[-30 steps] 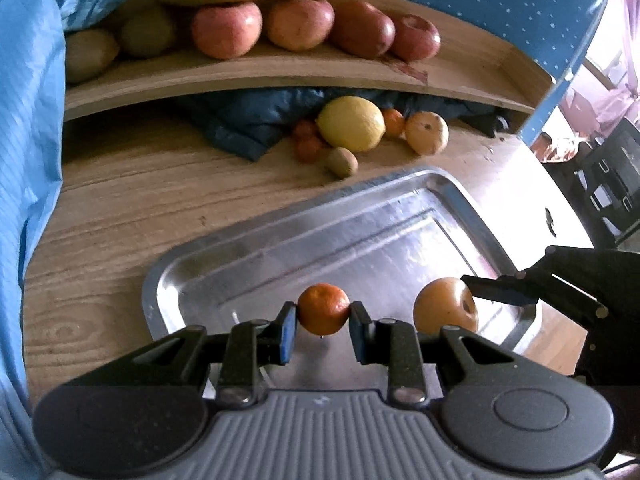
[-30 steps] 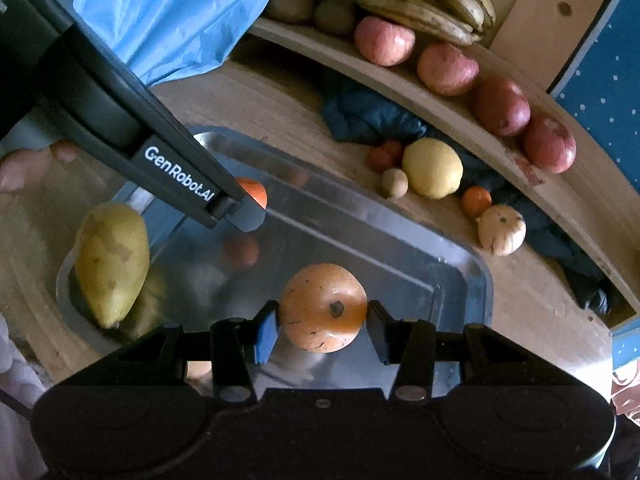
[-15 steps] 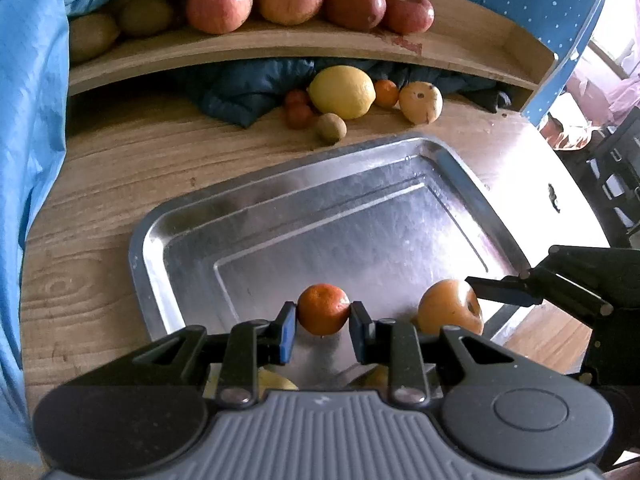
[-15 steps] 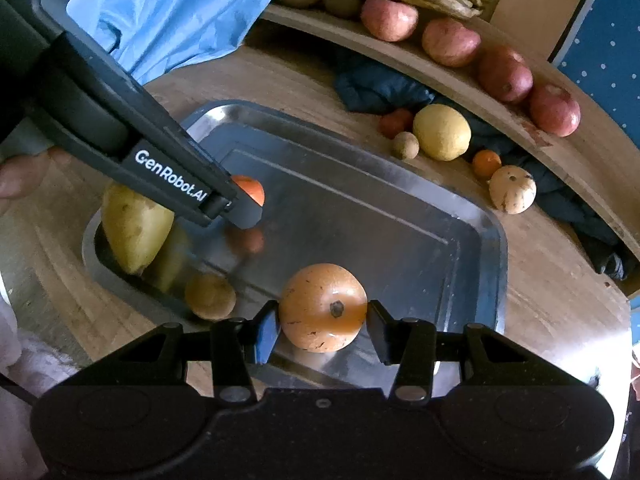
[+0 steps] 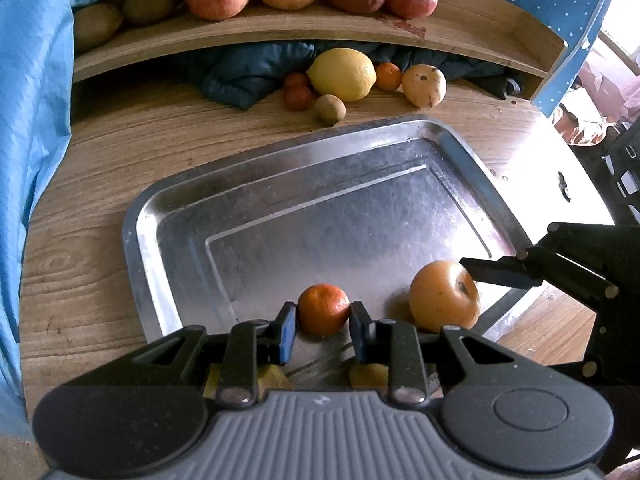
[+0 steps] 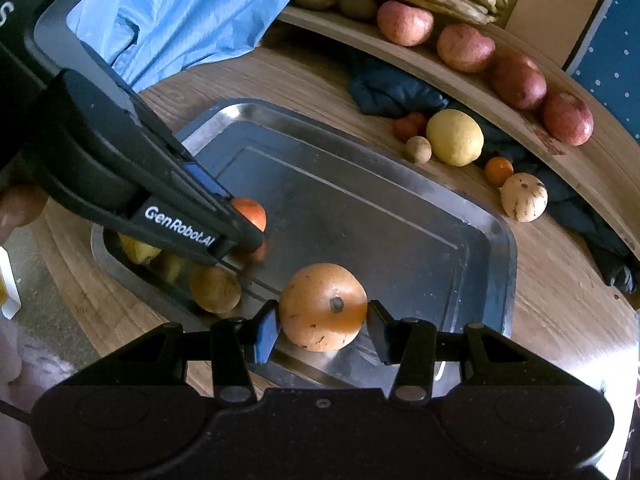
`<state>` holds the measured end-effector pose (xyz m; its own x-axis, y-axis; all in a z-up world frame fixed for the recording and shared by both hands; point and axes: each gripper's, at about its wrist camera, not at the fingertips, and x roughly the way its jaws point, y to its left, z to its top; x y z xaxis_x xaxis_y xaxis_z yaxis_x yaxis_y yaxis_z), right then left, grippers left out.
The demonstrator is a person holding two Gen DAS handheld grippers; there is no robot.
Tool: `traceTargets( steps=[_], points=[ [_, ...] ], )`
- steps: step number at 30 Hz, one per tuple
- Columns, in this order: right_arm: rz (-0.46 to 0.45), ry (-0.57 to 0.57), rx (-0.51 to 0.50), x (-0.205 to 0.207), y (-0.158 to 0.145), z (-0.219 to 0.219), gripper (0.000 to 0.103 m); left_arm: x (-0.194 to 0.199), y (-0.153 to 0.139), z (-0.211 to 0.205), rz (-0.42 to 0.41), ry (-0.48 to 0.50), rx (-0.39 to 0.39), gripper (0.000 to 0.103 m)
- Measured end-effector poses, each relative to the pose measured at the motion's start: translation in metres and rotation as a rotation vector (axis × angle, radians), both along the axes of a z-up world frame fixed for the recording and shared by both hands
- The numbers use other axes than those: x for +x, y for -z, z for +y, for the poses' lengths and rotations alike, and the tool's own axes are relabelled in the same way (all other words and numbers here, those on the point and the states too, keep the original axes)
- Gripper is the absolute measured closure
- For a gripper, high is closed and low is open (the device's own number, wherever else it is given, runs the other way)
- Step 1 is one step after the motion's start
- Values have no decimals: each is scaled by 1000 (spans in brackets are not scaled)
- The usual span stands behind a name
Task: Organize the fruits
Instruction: 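Carry the tangerine in the left tool over the tray while the right tool carries the orange fruit, then open the right tool to drop the orange fruit while the left tool releases the tangerine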
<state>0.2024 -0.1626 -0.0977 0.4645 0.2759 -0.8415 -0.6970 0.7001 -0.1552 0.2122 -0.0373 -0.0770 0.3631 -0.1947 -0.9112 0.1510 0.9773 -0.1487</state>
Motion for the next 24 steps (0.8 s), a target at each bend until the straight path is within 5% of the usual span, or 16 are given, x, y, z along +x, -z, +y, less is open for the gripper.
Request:
traceTargets(
  steps=[8, 24],
  points=[
    [-2, -14, -1, -4, 0, -4, 53, -4, -2, -2, -8, -11, 2, 71],
    [-10, -3, 43, -17, -9, -27, 29, -33, -36, 1, -92, -49, -9, 24]
  ],
)
